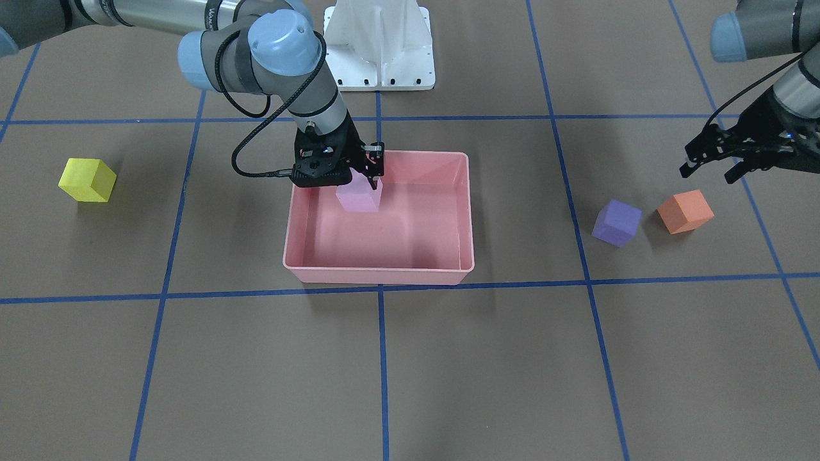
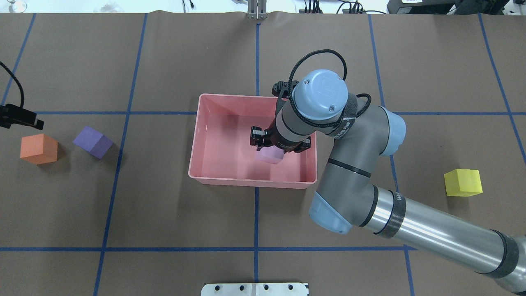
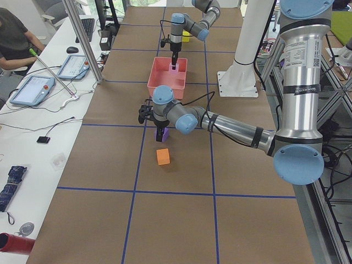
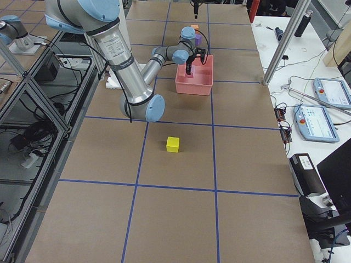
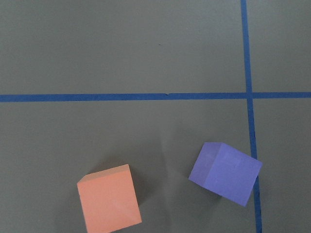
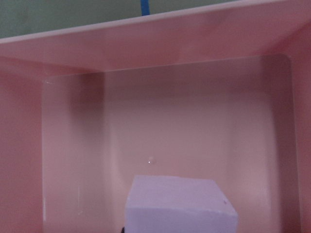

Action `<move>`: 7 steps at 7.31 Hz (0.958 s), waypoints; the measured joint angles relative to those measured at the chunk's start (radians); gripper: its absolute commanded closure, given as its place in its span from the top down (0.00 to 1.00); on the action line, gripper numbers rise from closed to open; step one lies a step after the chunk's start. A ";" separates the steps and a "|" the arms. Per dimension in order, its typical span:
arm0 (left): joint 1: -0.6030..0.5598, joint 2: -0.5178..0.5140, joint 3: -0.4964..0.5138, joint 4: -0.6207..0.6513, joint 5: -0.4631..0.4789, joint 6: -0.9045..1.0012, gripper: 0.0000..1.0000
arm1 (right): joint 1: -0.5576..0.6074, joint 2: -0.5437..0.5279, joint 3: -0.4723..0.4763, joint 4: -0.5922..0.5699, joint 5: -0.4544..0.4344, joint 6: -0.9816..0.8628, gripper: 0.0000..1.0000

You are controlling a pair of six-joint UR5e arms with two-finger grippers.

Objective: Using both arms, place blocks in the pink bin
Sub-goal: 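Carry the pink cube into the bin and release it with the right gripper, then grasp the purple cube with the left gripper while the right gripper withdraws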

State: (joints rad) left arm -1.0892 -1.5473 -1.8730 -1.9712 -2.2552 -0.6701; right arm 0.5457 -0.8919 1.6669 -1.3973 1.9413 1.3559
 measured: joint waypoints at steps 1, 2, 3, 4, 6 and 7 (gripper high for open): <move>0.046 -0.019 0.002 0.001 0.046 0.007 0.95 | 0.000 -0.001 0.001 -0.001 -0.005 -0.006 0.99; 0.086 -0.032 0.011 0.003 0.067 0.035 0.96 | 0.001 -0.004 0.014 -0.011 -0.007 -0.008 0.99; 0.108 -0.046 0.033 0.005 0.076 0.070 0.96 | 0.017 -0.011 0.044 -0.045 -0.004 -0.010 0.99; 0.117 -0.070 0.066 0.006 0.081 0.090 0.96 | 0.049 -0.028 0.094 -0.100 0.005 -0.014 0.99; 0.133 -0.123 0.130 0.006 0.086 0.103 0.96 | 0.146 -0.142 0.218 -0.177 0.027 -0.117 0.99; 0.154 -0.143 0.150 0.007 0.094 0.106 0.96 | 0.189 -0.210 0.250 -0.185 0.039 -0.213 0.99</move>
State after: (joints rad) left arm -0.9348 -1.6900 -1.7227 -1.9647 -2.1616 -0.5637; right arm 0.7350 -1.1023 1.9170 -1.5819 1.9803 1.1430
